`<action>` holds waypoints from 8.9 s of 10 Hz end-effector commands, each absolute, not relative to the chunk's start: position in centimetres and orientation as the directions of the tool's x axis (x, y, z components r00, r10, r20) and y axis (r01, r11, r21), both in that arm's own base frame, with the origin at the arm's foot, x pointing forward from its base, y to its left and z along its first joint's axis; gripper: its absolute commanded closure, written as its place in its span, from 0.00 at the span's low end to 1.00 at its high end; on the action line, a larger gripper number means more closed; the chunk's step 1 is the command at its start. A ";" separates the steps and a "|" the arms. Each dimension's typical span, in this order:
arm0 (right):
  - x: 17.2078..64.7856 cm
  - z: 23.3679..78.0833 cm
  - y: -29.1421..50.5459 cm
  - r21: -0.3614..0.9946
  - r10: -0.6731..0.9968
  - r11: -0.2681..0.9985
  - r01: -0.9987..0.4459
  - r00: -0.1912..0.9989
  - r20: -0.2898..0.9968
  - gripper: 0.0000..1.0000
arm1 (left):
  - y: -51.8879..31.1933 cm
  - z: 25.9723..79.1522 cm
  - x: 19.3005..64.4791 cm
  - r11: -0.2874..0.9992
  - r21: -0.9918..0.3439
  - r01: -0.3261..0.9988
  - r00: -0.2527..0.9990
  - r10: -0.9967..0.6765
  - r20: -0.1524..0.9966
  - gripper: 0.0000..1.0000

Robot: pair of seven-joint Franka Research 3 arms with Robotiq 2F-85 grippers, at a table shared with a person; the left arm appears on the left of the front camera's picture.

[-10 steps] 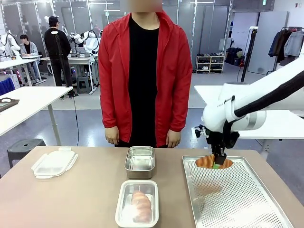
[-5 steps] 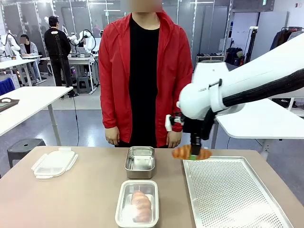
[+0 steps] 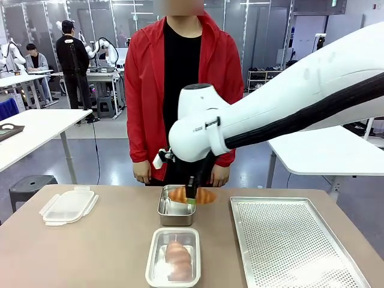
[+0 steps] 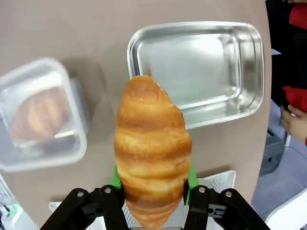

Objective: Place the bread into the airtight container.
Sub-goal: Pick up a Butter Roll and place it into an empty Airtight Container.

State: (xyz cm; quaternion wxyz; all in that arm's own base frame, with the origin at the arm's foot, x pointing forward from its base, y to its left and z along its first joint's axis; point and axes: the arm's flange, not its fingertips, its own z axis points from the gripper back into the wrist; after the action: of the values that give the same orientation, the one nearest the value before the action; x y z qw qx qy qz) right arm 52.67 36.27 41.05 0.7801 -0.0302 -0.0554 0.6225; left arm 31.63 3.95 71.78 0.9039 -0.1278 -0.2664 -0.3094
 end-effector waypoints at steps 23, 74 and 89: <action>61.7 34.9 40.1 0.074 0.321 0.942 -0.327 0.943 0.085 0.00 | 4.0 71.8 31.6 0.772 -0.065 0.632 0.663 -0.496 0.561 0.00; 29.0 73.3 -4.3 0.115 0.379 0.857 -0.502 0.765 0.521 0.00 | 4.0 71.8 31.6 0.772 -0.065 0.632 0.663 -0.496 0.561 0.00; 29.0 73.3 -4.3 0.115 0.379 0.857 -0.502 0.765 0.521 0.00 | 4.0 71.8 31.6 0.772 -0.065 0.632 0.663 -0.496 0.561 0.00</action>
State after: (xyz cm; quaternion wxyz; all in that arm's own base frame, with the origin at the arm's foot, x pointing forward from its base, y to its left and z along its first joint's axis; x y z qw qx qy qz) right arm 28.97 -4.60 73.02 0.9274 0.1236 -0.2543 0.2450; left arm 31.62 3.98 71.80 0.9039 -0.1278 -0.2667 -0.3091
